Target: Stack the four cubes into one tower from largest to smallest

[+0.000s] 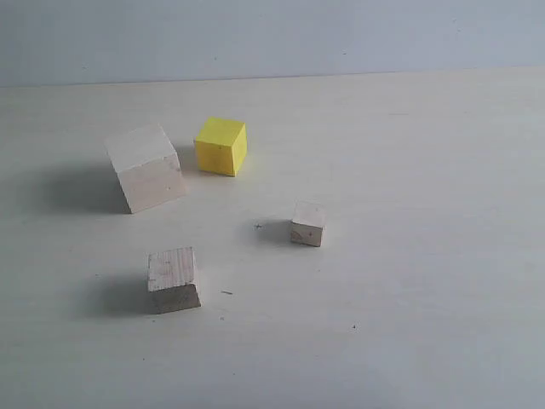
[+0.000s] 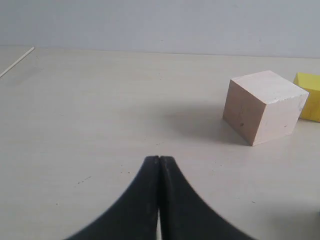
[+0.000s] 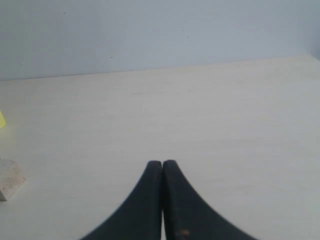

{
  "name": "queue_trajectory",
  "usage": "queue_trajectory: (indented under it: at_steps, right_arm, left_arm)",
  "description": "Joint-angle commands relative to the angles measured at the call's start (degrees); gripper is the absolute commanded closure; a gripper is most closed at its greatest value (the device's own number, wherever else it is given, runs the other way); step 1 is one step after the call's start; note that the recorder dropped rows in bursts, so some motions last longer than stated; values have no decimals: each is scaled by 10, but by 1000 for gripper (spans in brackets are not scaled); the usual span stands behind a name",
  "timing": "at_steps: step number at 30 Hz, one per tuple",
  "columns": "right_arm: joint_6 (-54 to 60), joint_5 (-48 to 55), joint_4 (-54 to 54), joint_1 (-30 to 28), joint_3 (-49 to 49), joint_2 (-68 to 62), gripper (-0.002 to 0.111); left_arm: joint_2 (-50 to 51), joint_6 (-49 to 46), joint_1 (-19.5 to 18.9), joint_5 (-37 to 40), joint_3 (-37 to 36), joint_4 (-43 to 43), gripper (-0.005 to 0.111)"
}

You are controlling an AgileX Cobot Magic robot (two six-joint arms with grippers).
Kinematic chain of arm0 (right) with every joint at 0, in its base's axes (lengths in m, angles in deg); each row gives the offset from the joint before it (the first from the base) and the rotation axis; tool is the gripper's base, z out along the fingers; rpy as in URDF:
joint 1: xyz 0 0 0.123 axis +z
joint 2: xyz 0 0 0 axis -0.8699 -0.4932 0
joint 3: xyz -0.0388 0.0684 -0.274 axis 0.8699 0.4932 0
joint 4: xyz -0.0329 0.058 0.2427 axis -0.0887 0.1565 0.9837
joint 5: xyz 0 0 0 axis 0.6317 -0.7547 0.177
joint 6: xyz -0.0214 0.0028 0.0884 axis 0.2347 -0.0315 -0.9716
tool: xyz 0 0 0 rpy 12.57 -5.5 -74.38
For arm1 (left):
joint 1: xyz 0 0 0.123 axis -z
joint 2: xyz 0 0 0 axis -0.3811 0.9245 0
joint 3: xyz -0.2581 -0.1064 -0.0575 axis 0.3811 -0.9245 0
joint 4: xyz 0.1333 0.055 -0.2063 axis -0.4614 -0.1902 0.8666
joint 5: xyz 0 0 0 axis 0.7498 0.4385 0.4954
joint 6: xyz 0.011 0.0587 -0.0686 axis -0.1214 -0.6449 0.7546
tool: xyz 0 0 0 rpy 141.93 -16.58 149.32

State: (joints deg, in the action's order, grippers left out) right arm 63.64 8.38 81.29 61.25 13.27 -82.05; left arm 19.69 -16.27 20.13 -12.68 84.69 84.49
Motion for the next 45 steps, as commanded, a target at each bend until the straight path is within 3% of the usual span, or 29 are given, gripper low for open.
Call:
queue_trajectory:
  at_steps: [1, 30, 45]
  right_arm:
    - [2, -2, 0, 3, 3, 3, 108]
    - [1, -2, 0, 3, 3, 3, 108]
    - [1, -2, 0, 3, 3, 3, 108]
  left_arm:
    - [-3, -1, 0, -6, -2, 3, 107]
    - [-3, -1, 0, -7, -2, 3, 107]
    - [-3, -1, 0, -145, -2, 3, 107]
